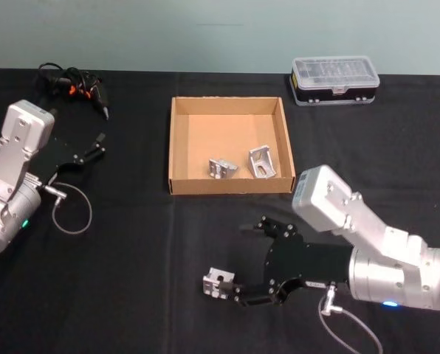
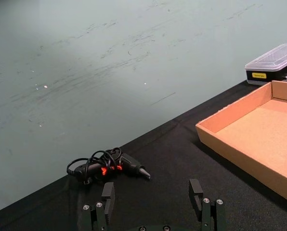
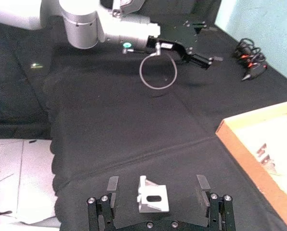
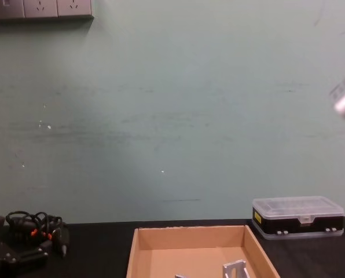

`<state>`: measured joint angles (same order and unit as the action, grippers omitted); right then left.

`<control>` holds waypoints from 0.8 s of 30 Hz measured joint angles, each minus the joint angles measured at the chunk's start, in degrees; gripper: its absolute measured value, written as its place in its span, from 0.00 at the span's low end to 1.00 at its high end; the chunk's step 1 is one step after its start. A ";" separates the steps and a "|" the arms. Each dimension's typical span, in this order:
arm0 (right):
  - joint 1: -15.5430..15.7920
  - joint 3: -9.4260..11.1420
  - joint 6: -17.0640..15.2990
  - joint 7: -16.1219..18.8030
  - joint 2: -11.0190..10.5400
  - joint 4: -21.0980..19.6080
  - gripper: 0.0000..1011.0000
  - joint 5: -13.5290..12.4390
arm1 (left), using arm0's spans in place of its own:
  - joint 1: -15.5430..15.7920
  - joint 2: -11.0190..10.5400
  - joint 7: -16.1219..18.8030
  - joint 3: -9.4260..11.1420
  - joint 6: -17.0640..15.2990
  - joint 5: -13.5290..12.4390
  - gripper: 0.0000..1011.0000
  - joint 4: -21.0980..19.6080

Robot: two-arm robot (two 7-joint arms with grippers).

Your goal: Use one hand to pick up the angle iron from the table and place it into the box.

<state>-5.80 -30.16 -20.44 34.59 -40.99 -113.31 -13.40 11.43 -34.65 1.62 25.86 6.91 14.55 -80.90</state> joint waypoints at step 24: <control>-3.03 -6.44 -0.51 0.00 3.26 6.46 0.99 3.18 | 0.00 0.00 0.00 0.00 0.00 0.00 1.00 0.00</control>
<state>-8.83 -36.60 -20.96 34.59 -37.73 -106.85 -10.22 11.43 -34.65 1.62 25.86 6.91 14.55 -80.90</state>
